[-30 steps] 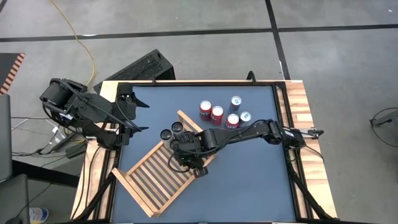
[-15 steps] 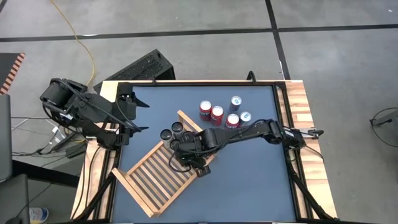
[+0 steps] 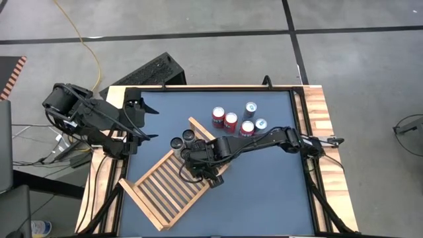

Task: Place canned beverage on shelf
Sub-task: Put the white yellow soda can on the shelf aligned with the other white yellow soda cans

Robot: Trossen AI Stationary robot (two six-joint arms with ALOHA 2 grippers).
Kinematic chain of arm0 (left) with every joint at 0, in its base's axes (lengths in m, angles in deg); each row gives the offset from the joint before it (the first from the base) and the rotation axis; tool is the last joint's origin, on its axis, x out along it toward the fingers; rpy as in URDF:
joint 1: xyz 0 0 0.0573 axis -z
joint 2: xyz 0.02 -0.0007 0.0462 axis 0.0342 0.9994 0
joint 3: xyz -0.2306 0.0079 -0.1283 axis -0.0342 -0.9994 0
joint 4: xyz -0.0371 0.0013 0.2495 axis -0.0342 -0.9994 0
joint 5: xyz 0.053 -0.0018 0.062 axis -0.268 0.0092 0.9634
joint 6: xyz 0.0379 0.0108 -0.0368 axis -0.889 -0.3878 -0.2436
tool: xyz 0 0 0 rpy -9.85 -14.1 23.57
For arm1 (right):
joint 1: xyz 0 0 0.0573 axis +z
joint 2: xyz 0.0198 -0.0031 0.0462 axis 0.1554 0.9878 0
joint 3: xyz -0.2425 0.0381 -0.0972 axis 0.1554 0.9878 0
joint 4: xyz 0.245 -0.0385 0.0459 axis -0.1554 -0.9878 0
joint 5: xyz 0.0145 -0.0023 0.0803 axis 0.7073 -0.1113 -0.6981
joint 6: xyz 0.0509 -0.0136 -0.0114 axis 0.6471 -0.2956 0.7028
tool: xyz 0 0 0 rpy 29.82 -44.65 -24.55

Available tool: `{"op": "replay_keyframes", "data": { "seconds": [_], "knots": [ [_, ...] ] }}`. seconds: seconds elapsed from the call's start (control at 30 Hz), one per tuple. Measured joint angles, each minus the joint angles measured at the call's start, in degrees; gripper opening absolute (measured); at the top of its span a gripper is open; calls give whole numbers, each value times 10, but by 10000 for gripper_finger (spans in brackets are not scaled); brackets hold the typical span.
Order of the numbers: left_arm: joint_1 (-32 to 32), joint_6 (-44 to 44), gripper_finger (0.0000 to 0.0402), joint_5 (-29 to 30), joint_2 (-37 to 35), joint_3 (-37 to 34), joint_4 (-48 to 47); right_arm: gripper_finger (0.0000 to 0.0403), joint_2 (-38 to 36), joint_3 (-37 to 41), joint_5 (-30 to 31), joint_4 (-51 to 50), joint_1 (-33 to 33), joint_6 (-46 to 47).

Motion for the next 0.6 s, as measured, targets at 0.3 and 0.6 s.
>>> {"op": "replay_keyframes", "data": {
  "seconds": [0.3, 0.6],
  "knots": [
    [0, 0, 315, 0, 0, 0, -1, 190, -1, 0, -5, 7, 1, -8],
    [0, 0, 315, 0, 0, 0, -2, 190, -1, 0, -12, 9, -2, -14]
  ]
}}
